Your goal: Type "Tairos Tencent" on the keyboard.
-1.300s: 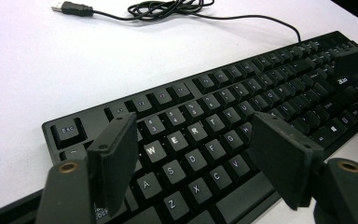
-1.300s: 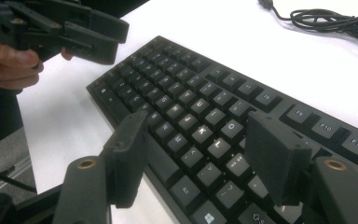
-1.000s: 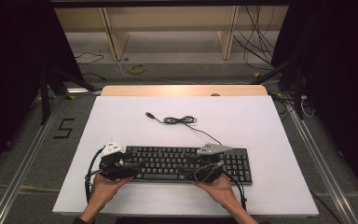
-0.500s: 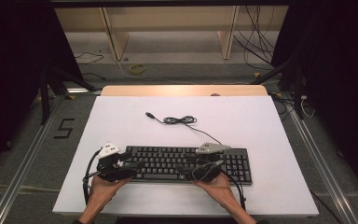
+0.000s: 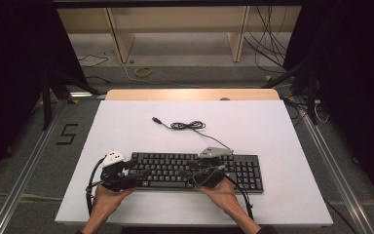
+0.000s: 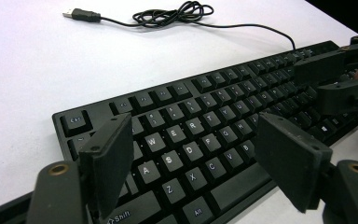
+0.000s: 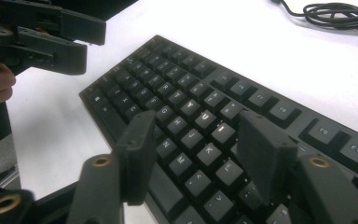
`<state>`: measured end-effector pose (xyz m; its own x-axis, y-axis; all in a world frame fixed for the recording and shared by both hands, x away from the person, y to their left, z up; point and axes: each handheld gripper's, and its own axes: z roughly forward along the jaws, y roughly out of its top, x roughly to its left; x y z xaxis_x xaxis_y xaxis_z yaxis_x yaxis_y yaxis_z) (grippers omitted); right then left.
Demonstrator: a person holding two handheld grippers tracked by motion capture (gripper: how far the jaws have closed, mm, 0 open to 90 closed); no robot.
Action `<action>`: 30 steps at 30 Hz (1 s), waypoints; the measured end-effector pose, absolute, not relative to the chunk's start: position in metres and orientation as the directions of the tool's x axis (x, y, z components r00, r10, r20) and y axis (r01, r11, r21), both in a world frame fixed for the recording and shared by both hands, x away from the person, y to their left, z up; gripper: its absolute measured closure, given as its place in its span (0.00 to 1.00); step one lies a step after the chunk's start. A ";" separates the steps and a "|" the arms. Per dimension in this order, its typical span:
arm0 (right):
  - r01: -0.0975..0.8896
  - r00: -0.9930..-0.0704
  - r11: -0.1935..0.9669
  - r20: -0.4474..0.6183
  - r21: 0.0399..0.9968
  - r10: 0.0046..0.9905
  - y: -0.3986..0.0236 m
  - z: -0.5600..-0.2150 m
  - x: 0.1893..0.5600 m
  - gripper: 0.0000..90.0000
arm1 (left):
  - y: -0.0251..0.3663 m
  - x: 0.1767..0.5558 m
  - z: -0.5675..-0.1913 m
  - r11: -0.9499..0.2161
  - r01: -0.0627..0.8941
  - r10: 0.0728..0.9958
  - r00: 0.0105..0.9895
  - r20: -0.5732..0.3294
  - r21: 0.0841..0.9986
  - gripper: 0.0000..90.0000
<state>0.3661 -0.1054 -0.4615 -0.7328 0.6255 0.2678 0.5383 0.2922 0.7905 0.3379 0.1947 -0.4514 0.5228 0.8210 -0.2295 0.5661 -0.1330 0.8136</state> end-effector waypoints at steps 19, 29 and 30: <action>0.562 -0.717 0.328 0.250 0.759 0.651 -0.094 -0.465 0.380 0.88 | 0.197 0.332 -0.451 -0.134 0.562 0.822 0.523 -0.225 0.816 0.30; 0.577 -0.705 0.342 0.241 0.742 0.667 -0.097 -0.467 0.386 1.00 | 0.197 0.330 -0.451 -0.131 0.561 0.823 0.522 -0.226 0.817 0.30; 0.576 -0.705 0.344 0.238 0.741 0.668 -0.097 -0.468 0.387 1.00 | 0.197 0.330 -0.451 -0.131 0.561 0.823 0.522 -0.226 0.817 0.30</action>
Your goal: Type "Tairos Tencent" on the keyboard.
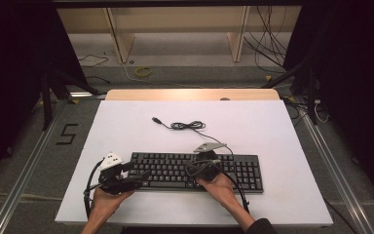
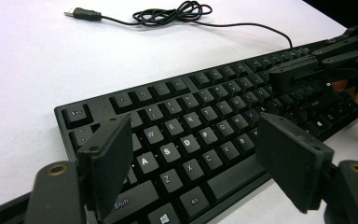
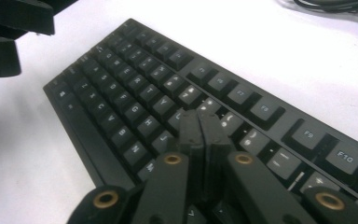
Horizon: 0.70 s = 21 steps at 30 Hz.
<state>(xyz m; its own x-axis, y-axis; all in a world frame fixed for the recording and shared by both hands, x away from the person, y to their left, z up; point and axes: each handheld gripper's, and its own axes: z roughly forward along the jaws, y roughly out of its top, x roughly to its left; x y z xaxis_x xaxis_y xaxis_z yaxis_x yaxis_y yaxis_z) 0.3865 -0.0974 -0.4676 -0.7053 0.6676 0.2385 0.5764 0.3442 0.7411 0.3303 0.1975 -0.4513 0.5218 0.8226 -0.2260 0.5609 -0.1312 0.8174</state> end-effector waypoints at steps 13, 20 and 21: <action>0.591 -0.697 0.356 0.236 0.724 0.678 -0.099 -0.471 0.392 1.00 | 0.198 0.330 -0.451 -0.130 0.558 0.823 0.522 -0.225 0.820 0.30; 0.594 -0.695 0.358 0.236 0.721 0.679 -0.100 -0.471 0.393 1.00 | 0.198 0.330 -0.451 -0.134 0.559 0.823 0.523 -0.222 0.818 0.30; 0.595 -0.694 0.359 0.235 0.719 0.680 -0.100 -0.471 0.394 1.00 | 0.198 0.330 -0.451 -0.133 0.558 0.823 0.523 -0.222 0.819 0.30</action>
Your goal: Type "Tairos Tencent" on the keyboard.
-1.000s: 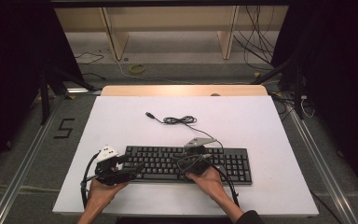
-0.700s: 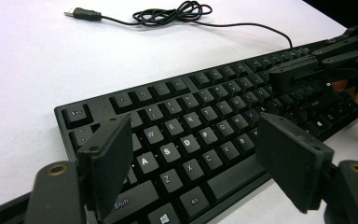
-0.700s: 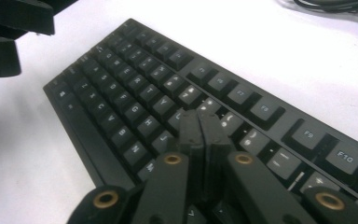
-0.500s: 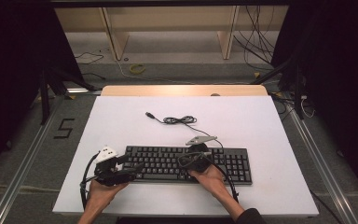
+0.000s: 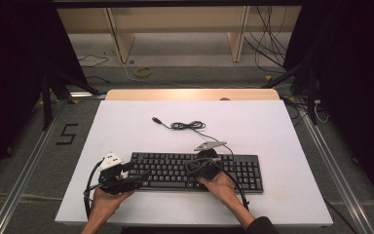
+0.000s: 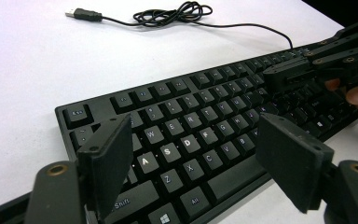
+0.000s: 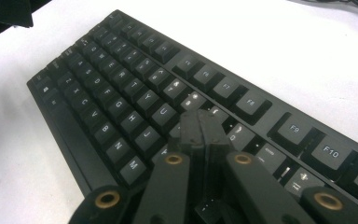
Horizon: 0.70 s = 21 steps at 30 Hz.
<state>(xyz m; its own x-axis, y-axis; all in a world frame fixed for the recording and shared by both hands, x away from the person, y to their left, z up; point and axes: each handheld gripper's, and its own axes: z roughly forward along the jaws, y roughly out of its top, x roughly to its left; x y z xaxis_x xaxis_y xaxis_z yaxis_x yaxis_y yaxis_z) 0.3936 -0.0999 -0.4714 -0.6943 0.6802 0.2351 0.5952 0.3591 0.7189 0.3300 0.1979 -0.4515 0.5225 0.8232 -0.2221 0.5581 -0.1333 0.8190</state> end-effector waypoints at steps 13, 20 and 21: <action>0.603 -0.691 0.367 0.234 0.708 0.684 -0.097 -0.475 0.396 1.00 | 0.198 0.330 -0.452 -0.128 0.558 0.824 0.520 -0.225 0.820 0.30; 0.605 -0.684 0.370 0.222 0.705 0.695 -0.095 -0.476 0.399 1.00 | 0.198 0.330 -0.452 -0.133 0.559 0.823 0.522 -0.223 0.818 0.30; 0.604 -0.685 0.372 0.220 0.705 0.695 -0.095 -0.476 0.399 1.00 | 0.198 0.330 -0.452 -0.133 0.558 0.823 0.522 -0.222 0.819 0.30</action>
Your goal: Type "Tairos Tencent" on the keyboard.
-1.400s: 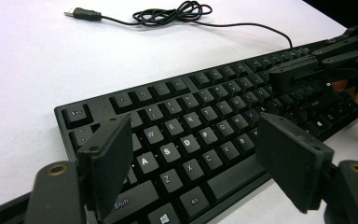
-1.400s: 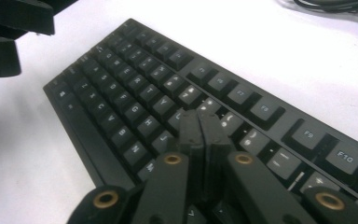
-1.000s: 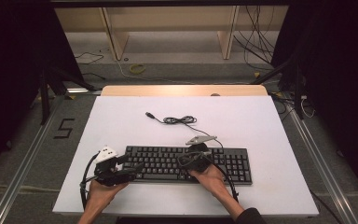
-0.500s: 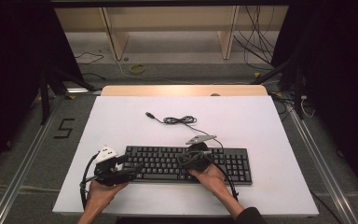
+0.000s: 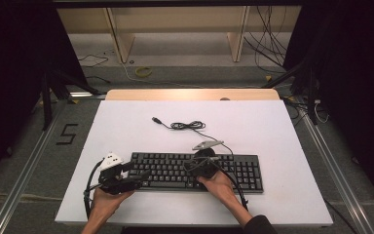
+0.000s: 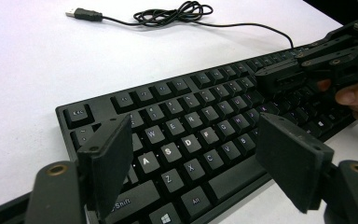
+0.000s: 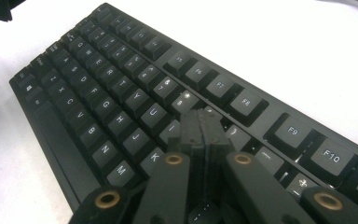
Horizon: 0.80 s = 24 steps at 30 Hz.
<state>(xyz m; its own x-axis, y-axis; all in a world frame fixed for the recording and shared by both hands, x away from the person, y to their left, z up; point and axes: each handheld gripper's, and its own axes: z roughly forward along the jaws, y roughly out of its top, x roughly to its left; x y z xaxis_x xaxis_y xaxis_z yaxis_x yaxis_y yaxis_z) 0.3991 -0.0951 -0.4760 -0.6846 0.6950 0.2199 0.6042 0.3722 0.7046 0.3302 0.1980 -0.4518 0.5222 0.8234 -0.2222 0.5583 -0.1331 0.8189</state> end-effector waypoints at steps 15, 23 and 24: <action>0.608 -0.668 0.362 0.209 0.707 0.714 -0.095 -0.473 0.398 1.00 | 0.202 0.333 -0.454 -0.119 0.562 0.835 0.503 -0.224 0.819 0.32; 0.587 -0.678 0.312 0.244 0.747 0.693 -0.107 -0.462 0.393 0.89 | 0.207 0.338 -0.457 -0.114 0.566 0.839 0.495 -0.226 0.816 0.48; 0.586 -0.680 0.308 0.249 0.749 0.690 -0.108 -0.461 0.392 0.86 | 0.207 0.339 -0.457 -0.122 0.569 0.839 0.497 -0.221 0.814 0.51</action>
<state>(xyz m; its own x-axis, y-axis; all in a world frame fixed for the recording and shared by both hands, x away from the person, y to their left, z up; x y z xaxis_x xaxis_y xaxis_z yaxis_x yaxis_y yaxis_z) 0.3922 -0.1080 -0.4610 -0.6797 0.6901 0.2486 0.5863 0.3075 0.7494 0.3386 0.2072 -0.4574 0.4965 0.8393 -0.2213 0.5686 -0.1218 0.8136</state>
